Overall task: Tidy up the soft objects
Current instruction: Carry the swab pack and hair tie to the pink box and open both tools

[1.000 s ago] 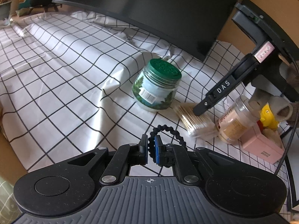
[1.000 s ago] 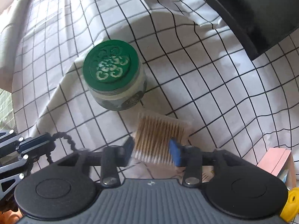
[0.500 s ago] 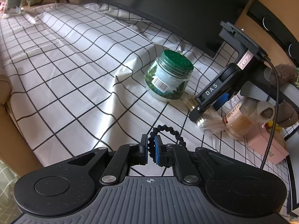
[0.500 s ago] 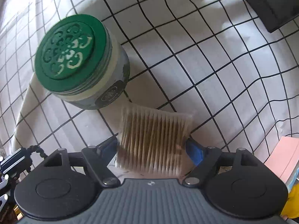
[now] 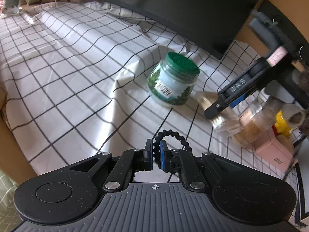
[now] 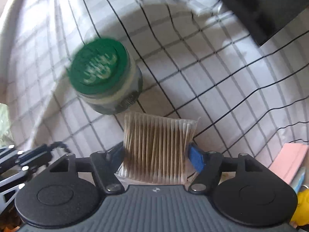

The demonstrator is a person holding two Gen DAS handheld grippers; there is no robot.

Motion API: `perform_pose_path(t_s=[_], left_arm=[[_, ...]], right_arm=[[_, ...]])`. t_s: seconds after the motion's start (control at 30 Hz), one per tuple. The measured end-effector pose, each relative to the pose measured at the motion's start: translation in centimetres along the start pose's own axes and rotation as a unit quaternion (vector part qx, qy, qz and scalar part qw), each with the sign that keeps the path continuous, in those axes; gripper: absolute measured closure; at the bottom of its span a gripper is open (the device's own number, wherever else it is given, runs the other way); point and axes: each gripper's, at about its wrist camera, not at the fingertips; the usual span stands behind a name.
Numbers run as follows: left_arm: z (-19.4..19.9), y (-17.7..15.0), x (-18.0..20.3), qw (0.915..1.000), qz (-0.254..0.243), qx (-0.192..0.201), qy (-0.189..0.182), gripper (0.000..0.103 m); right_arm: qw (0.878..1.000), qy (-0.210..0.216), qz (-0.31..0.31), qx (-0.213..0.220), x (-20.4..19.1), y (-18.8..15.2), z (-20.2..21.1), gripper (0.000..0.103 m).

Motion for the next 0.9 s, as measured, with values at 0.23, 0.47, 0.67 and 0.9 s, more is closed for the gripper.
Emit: perform_pose_path(t_s=[0.23,0.47,0.67,0.9], left_arm=[[2.8,4.7,3.6,0.997,-0.052,0.046,-0.033,0.094],[3.6,9.3,10.4,0.9856,-0.131,0.075,-0.076,0.094],[1.2,9.7,17.2,0.975,-0.175,0.047,-0.129,0.093],[-3.3,5.9,25.4,0.9538,-0.243,-0.012,-0.176,0.093]], right_arm=[[0.993,-0.003,-0.021,0.113,0.1,-2.2,10.4,0.033],[0.973,-0.061,-0.083,0.208,3.2,-7.9,18.3,0.032],[0.951,-0.107,-0.167,0.236,6.9,-14.9,20.3,0.032],[0.916,-0.179,-0.258,0.251,10.6,-23.7,20.0,0.032]])
Point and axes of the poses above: each gripper's, at about its wrist camera, not at the fingertips, and z roughly against the way its jaws point, x to its right, y to its top, and after that the axes turned 11 degrees about z, right-handed
